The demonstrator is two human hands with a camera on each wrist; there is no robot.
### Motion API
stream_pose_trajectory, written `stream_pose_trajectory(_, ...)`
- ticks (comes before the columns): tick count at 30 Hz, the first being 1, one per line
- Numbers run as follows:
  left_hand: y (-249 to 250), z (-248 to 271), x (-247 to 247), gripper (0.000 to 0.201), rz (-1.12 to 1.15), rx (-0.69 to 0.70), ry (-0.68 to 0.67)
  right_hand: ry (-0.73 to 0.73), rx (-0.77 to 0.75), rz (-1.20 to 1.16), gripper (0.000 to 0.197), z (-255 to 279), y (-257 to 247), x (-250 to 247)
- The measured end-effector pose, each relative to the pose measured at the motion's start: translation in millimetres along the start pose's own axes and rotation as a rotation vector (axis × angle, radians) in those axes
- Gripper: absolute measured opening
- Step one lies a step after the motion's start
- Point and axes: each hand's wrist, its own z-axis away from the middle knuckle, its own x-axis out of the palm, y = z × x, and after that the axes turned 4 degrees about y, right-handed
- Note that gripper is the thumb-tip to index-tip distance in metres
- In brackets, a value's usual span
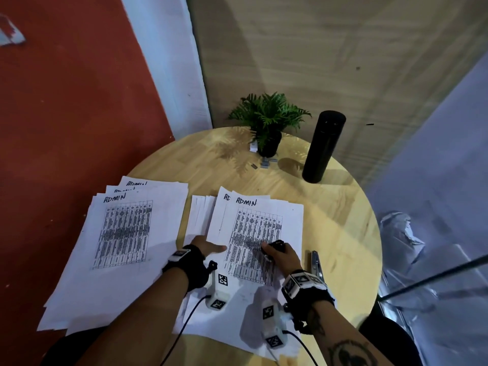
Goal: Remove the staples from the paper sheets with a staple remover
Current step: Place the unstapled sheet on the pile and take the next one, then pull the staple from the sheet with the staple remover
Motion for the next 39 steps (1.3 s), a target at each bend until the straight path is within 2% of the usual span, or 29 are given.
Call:
stream_pose_trajectory(4, -15.4, 4.3, -0.9, 0.045, 0.136, 0.086, 0.051, -0.004, -0.024, -0.092, 0.024, 5.6, -9.9, -6.2)
stream_pose_trajectory(7, -14.3, 20.4, -5.7, 0.042, 0.272, 0.2, 0.077, 0.151, -0.095, -0.195, 0.024, 3.5, -24.1, -23.3)
stream_pose_trajectory(9, -7.3, 35.1, -11.0, 0.04, 0.351, 0.291, 0.084, 0.26, -0.139, -0.305, 0.033, 0.0, -33.8, -36.4)
stream_pose_trajectory(10, -2.0, 42.4, -14.3, 0.042, 0.382, 0.333, 0.079, 0.254, -0.159, -0.368, 0.036, 0.2, -41.2, -43.7)
stream_pose_trajectory(12, 5.3, 51.1, -23.4, 0.047, 0.427, 0.383, 0.056, 0.07, -0.147, -0.487, 0.032, 14.7, -69.1, -61.2)
stream_pose_trajectory(13, 7.5, 54.2, -28.6, 0.044, 0.445, 0.392, 0.04, -0.068, -0.142, -0.519, 0.04, 21.7, -81.8, -69.8)
stream_pose_trajectory(15, 11.3, 56.5, -38.2, 0.036, 0.439, 0.382, 0.024, -0.276, -0.156, -0.535, 0.071, 35.9, -106.6, -84.9)
stream_pose_trajectory(16, 13.6, 57.7, -42.2, 0.035, 0.442, 0.372, 0.024, -0.35, -0.176, -0.517, 0.076, 42.8, -116.7, -89.8)
stream_pose_trajectory(18, 22.3, 67.3, -49.5, 0.035, 0.457, 0.378, 0.013, -0.424, -0.203, -0.473, 0.072, 53.8, -132.5, -97.2)
stream_pose_trajectory(23, 47.6, 93.2, -71.7, 0.031, 0.389, 0.522, -0.054, -0.408, -0.282, -0.436, 0.077, 82.1, -167.7, -110.4)
stream_pose_trajectory(28, 93.3, 141.8, -100.0, 0.029, 0.521, 0.719, 0.076, -0.373, -0.388, -0.472, 0.086, 107.3, -187.1, -113.8)
stream_pose_trajectory(30, 106.3, 157.6, -109.3, 0.026, 0.554, 0.773, 0.115, -0.381, -0.422, -0.501, 0.083, 113.6, -194.1, -115.3)
stream_pose_trajectory(33, 115.4, 170.9, -115.0, 0.018, 0.532, 0.798, 0.169, -0.394, -0.47, -0.543, 0.071, 121.6, -203.0, -119.0)
stream_pose_trajectory(37, 118.8, 171.1, -121.3, 0.007, 0.487, 0.761, 0.149, -0.385, -0.515, -0.529, 0.067, 131.7, -206.8, -122.9)
stream_pose_trajectory(38, 122.6, 174.8, -123.6, 0.013, 0.509, 0.748, 0.136, -0.38, -0.526, -0.525, 0.067, 133.9, -206.2, -124.0)
stream_pose_trajectory(39, 126.6, 177.3, -125.4, 0.032, 0.525, 0.752, 0.132, -0.379, -0.541, -0.521, 0.067, 136.1, -205.6, -125.6)
